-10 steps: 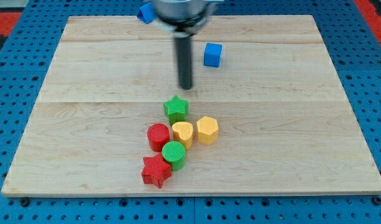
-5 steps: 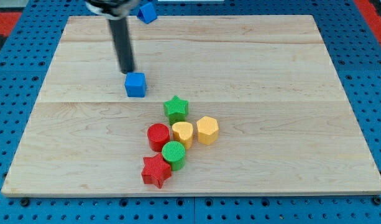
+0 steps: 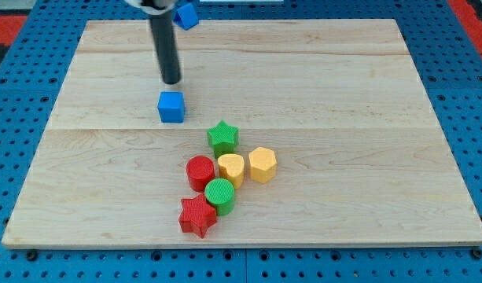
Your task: Push the blue cube into the green star
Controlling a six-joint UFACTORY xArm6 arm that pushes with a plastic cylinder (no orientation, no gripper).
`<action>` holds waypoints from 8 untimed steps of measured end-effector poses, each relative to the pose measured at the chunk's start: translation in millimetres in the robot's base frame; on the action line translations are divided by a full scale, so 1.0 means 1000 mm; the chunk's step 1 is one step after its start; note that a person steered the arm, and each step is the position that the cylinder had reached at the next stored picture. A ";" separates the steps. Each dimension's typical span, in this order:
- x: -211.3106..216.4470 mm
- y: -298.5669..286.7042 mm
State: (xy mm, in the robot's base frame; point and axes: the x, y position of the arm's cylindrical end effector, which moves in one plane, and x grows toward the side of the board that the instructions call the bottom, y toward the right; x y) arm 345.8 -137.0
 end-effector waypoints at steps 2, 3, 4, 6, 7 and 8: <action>0.037 0.008; 0.011 0.020; 0.032 0.070; 0.049 -0.002; 0.088 -0.015; 0.105 0.013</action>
State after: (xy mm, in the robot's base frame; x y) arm 450.4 -124.0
